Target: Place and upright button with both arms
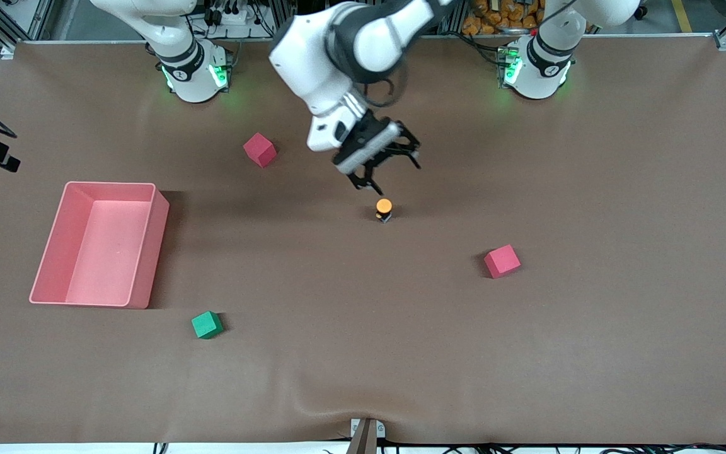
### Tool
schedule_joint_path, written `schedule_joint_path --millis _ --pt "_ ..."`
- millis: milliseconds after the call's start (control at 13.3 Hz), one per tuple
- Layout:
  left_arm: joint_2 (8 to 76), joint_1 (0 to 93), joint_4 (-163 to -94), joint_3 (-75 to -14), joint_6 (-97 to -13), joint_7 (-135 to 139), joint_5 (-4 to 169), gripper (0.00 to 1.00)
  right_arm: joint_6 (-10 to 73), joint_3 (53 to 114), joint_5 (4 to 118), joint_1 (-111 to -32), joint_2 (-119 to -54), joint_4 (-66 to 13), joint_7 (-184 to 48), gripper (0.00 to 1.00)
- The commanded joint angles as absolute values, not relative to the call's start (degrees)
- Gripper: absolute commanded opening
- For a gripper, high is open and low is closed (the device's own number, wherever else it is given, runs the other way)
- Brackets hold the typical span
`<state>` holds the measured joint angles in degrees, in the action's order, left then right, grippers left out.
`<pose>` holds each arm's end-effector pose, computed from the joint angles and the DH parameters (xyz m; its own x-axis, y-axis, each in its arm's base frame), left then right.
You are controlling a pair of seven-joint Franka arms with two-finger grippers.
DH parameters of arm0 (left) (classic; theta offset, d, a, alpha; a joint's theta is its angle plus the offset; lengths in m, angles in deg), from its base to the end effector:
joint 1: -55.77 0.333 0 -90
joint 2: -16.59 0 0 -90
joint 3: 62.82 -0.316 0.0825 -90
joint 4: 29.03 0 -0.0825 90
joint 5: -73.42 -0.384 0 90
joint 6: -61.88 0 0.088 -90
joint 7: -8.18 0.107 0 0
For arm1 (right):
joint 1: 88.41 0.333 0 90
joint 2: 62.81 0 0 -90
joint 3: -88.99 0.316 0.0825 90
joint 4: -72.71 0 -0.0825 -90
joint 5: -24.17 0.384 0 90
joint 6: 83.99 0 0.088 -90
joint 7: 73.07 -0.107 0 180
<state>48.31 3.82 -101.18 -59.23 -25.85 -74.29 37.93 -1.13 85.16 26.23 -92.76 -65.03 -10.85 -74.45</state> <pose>0.4502 -0.5253 0.4376 0.8287 0.2583 0.4966 0.4590 -0.8214 -0.3386 0.5491 -0.0738 0.6449 0.9855 -0.1616 -0.0516 -0.1633 -0.9861 -0.0320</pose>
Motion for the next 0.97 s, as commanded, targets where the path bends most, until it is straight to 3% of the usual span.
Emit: schedule_joint_path --millis 0,375,524,749,899 --pt "46.1 9.2 -102.9 -58.3 -30.3 -72.2 41.8 1.00 -1.7 85.8 27.0 -93.8 -64.9 -10.3 -74.1 1.00" --pt "45.3 19.5 -102.8 -56.8 -35.4 -63.0 44.1 1.00 -1.7 85.9 27.0 -93.8 -64.9 -10.3 -74.1 1.00" --pt "43.4 30.4 -102.9 -49.2 -37.6 -58.3 46.9 1.00 -1.7 85.9 27.0 -93.8 -65.0 -10.3 -74.1 1.00" --pt "43.5 51.1 -102.9 -30.7 -37.9 -52.6 46.8 1.00 -1.7 85.9 27.0 -93.8 -65.0 -10.3 -74.1 1.00" --pt "43.2 59.0 -103.0 -25.0 -37.9 -51.8 47.0 1.00 -1.7 85.9 27.0 -93.8 -65.0 -10.3 -74.1 1.00"
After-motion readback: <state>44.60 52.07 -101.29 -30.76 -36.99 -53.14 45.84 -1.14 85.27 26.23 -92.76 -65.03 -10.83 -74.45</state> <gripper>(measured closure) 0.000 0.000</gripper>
